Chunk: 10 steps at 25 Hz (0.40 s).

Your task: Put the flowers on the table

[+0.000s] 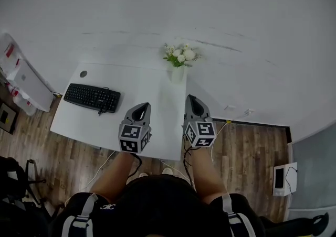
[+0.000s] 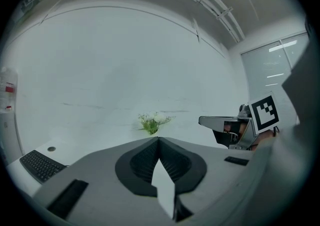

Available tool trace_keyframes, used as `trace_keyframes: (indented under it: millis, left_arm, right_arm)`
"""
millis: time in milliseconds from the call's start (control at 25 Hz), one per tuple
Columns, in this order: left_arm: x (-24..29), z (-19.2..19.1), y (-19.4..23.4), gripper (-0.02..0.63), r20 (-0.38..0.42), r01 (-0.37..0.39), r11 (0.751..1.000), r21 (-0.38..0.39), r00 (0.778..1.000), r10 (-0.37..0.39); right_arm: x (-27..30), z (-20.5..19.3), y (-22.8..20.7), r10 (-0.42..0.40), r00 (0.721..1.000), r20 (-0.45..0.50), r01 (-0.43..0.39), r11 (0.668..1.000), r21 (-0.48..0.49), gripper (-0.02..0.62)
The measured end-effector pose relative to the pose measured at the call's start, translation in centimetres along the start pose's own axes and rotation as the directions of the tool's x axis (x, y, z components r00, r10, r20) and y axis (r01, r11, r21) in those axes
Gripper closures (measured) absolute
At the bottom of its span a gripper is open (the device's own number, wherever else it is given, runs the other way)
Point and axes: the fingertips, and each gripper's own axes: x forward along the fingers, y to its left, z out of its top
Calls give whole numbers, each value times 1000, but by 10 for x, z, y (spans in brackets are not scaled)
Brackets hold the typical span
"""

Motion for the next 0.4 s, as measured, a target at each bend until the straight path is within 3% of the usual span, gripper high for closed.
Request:
trace_keyframes:
  millis: [400]
  left_arm:
    - [-4,-1,0,603,-1,9,1000,4,1000,-9]
  right_arm:
    - [-3,-10,9,-4,1000,-17,4,1000,20,595]
